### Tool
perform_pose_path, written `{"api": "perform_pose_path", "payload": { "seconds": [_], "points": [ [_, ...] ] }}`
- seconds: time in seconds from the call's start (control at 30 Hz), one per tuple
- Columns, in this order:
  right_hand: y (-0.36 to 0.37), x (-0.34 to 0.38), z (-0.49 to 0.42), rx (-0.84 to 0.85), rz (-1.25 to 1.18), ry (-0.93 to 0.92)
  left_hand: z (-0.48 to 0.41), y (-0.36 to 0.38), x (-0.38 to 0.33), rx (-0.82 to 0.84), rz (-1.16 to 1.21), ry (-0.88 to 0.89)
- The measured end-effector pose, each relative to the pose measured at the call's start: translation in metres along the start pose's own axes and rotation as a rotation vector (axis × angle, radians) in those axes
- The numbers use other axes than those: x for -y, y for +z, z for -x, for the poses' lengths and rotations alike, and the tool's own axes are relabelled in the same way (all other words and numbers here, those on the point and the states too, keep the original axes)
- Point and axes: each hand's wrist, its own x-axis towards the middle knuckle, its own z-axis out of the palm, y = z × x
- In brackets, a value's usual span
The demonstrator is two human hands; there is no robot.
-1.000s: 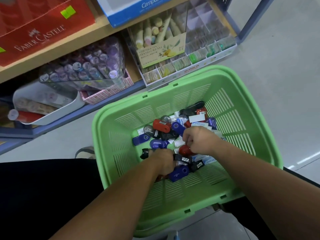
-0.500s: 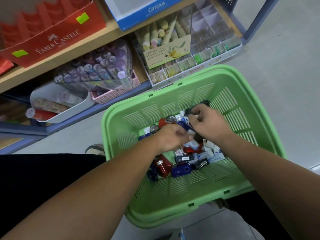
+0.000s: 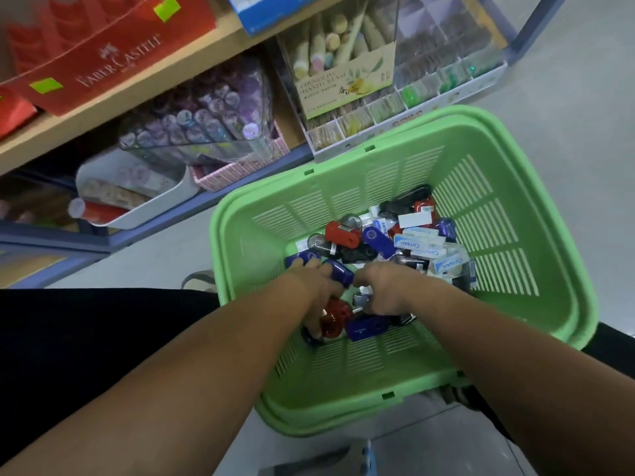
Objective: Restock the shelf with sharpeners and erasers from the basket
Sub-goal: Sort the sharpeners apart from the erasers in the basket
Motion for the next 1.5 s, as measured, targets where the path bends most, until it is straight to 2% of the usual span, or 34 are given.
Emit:
{"api": "perform_pose_path", "payload": {
  "seconds": [0.13, 0.23, 0.33, 0.47, 0.6, 0.7, 0.77, 0.93, 1.0, 1.07, 1.13, 1.23, 1.3, 1.5],
  "points": [
    [-0.007, -0.006, -0.001, 0.003, -0.114, 0.012, 0.004, -0.002, -0.001, -0.022, 0.181, 0.029],
    [-0.008, -0.006, -0.003, -0.011, -0.190, 0.024, 0.004, 0.001, 0.000, -0.002, 0.321, 0.000],
    [-0.008, -0.006, -0.005, -0.055, -0.220, 0.022, 0.011, -0.015, 0.015, -0.055, 0.442, -0.055],
    [-0.008, -0.002, -0.005, -0.083, -0.224, 0.026, 0.023, -0.035, 0.034, -0.189, 0.325, -0.120],
    [-0.005, 0.009, -0.008, -0.050, -0.148, -0.012, 0.029, -0.033, 0.036, -0.243, 0.272, -0.100],
    [0.006, 0.025, -0.013, 0.002, -0.180, -0.058, 0.034, -0.024, 0.033, -0.218, 0.253, -0.102],
    [0.011, 0.030, -0.018, -0.005, -0.230, -0.051, 0.036, -0.013, 0.030, -0.141, 0.323, -0.135],
    [-0.002, 0.016, -0.023, -0.243, -0.322, 0.040, 0.028, 0.002, 0.006, 0.007, 0.417, -0.080],
    [-0.012, 0.013, -0.022, -0.327, -0.408, 0.041, 0.024, 0.003, 0.004, -0.121, 0.434, -0.167],
    [-0.017, 0.011, -0.023, -0.419, -0.428, 0.038, 0.017, 0.002, 0.013, -0.412, 0.534, -0.312],
    [-0.019, 0.011, -0.023, -0.487, -0.404, 0.032, 0.011, -0.002, 0.020, -0.579, 0.612, -0.404],
    [-0.014, 0.006, -0.024, -0.584, -0.345, 0.029, 0.003, -0.005, 0.021, -0.606, 0.737, -0.491],
    [-0.010, 0.002, -0.026, -0.647, -0.279, 0.020, -0.004, 0.001, 0.016, -0.645, 0.725, -0.518],
    [-0.015, 0.000, -0.025, -0.588, -0.198, 0.018, -0.020, 0.011, 0.013, -0.583, 0.850, -0.581]
  ]
}}
